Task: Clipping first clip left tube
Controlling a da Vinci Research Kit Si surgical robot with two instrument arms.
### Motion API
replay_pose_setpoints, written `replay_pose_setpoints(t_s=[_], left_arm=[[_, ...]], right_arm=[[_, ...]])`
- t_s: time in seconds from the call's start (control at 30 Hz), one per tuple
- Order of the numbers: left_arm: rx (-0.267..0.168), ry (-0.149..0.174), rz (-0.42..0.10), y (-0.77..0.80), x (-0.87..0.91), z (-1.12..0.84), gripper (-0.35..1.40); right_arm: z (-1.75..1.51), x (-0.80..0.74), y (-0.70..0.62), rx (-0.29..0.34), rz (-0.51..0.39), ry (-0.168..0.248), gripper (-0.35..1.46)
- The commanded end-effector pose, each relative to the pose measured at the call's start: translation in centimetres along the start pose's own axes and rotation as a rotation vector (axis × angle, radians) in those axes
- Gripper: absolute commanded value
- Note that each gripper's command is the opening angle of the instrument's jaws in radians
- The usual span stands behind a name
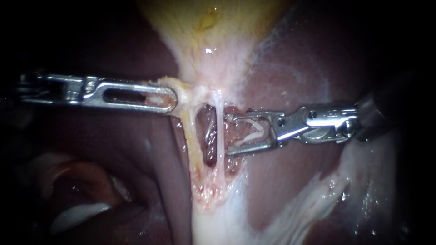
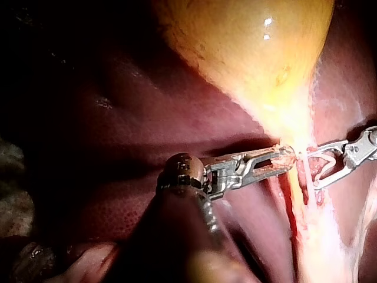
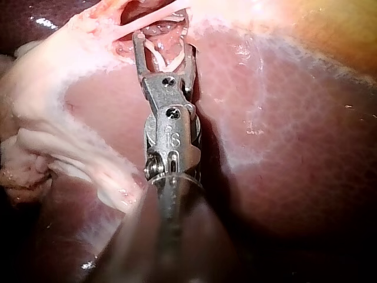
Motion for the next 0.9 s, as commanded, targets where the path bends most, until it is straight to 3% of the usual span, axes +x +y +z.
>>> replay_pose_setpoints(t_s=[0.03, 0.53, 0.9], left_arm=[[0.000, 0.000, 0.000, 0.00, 0.00, 0.00, -0.35], [0.000, 0.000, 0.000, 0.00, 0.00, 0.00, -0.35], [0.000, 0.000, 0.000, 0.00, 0.00, 0.00, -0.35]], right_arm=[[0.00, 0.00, 0.00, 0.000, 0.001, 0.000, 0.49], [-0.05, 0.08, -0.14, 0.023, 0.037, 0.004, 0.49], [-0.16, 0.28, -0.27, 0.041, 0.068, 0.009, 0.48]])
